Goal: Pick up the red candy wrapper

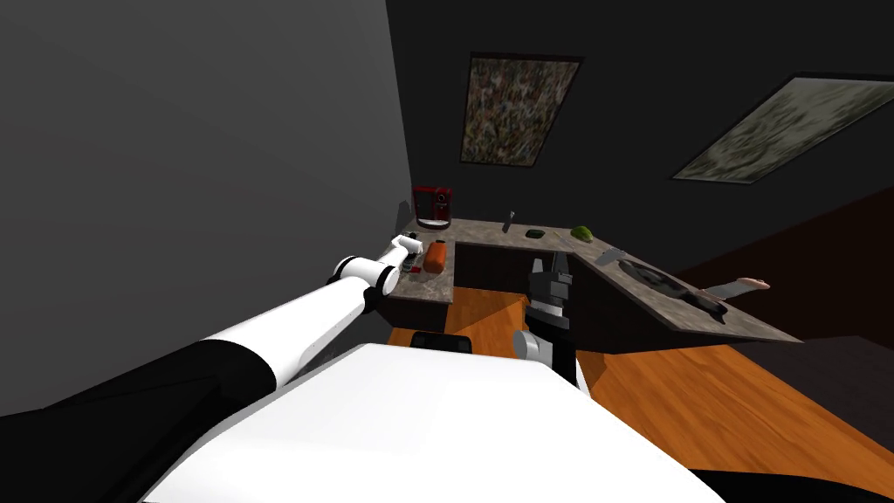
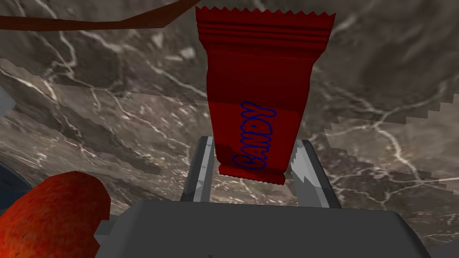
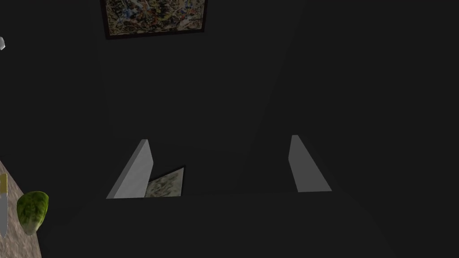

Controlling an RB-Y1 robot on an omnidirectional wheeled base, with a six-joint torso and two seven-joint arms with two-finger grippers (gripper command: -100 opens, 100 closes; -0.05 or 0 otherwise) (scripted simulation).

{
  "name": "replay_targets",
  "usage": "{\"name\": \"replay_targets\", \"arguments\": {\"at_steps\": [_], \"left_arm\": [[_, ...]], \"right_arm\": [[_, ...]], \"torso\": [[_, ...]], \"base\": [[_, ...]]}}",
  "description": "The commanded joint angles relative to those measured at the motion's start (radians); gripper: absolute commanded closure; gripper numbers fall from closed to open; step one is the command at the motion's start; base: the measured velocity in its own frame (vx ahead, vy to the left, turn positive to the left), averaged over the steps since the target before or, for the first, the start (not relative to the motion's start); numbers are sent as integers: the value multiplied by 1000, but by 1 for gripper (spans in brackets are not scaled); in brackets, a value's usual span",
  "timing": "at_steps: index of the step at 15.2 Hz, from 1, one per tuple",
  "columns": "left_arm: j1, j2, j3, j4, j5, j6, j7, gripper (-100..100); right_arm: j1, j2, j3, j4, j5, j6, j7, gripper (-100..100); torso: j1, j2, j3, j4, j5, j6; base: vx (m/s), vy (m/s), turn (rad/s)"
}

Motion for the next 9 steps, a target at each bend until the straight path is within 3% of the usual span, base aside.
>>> {"name": "replay_targets", "arguments": {"at_steps": [1,8,9], "left_arm": [[0,0,0,0,0,0,0,100],[-33,-3,0,-23,2,52,-22,100],[-16,-2,0,-27,1,38,-16,100]], "right_arm": [[0,0,0,0,0,0,0,0],[0,0,0,0,0,0,0,0],[0,0,0,0,0,0,0,0]], "torso": [[0,0,0,0,0,0],[-2,0,0,0,0,0],[-2,0,1,1,-1,0]], "base": [[0,0,0],[-8,-21,37],[-5,-17,32]]}}
